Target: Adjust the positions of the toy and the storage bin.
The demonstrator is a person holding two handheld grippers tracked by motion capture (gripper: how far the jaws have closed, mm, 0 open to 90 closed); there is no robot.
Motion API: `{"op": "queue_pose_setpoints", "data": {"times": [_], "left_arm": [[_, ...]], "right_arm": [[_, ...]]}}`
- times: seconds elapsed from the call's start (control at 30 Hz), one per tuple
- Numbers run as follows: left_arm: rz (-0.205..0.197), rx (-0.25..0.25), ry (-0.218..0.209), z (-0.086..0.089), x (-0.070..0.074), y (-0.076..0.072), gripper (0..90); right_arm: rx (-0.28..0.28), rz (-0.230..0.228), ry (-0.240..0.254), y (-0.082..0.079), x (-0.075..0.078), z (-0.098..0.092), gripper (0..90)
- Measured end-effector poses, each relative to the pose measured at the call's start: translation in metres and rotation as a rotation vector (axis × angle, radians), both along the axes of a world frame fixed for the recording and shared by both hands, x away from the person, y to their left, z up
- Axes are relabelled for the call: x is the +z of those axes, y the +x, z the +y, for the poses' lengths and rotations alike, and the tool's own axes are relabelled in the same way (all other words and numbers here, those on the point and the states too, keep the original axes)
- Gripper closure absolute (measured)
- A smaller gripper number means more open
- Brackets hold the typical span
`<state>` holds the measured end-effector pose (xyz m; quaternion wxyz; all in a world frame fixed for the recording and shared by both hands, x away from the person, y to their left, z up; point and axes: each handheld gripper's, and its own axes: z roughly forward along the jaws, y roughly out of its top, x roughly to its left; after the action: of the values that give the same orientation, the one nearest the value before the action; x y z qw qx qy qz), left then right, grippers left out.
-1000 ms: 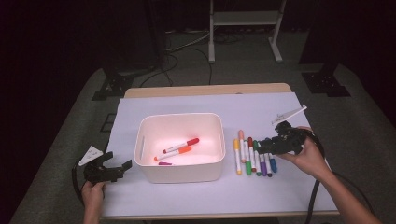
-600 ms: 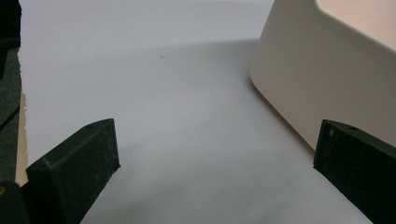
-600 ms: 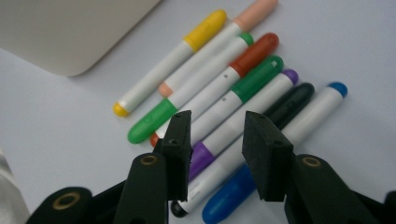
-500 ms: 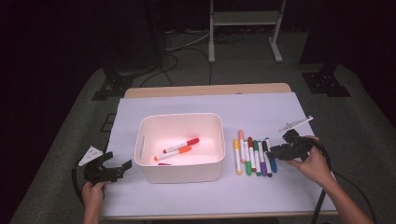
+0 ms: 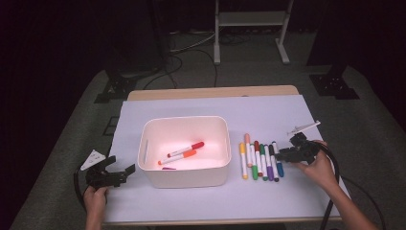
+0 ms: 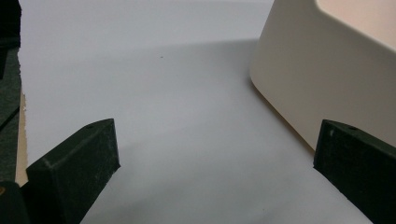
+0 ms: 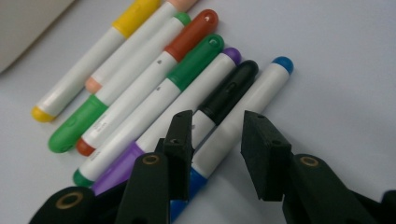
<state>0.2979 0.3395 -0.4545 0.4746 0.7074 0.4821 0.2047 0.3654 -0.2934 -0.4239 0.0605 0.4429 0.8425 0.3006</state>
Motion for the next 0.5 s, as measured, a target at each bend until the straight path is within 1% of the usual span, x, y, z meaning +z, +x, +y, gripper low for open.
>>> {"op": "queue_pose_setpoints", "data": {"times": [0.13,0.23,0.43,0.47,0.5], "left_arm": [[-0.002,0.001,-0.001,0.0,0.0,0.0,0.0],[-0.002,0.0,-0.002,0.0,0.0,0.0,0.0],[0.0,-0.002,0.002,0.0,0.0,0.0,0.0],[0.0,-0.002,0.002,0.0,0.0,0.0,0.0],[0.0,-0.002,0.003,0.0,0.0,0.0,0.0]], "right_arm": [[-0.018,0.006,-0.01,0.002,-0.006,-0.001,63.1],[-0.033,-0.001,-0.046,0.001,-0.008,-0.004,63.1],[-0.075,-0.005,-0.057,-0.003,-0.01,-0.015,63.9],[-0.087,-0.003,-0.074,-0.003,-0.011,-0.017,64.1],[-0.089,-0.004,-0.082,-0.003,-0.012,-0.018,65.0]]}}
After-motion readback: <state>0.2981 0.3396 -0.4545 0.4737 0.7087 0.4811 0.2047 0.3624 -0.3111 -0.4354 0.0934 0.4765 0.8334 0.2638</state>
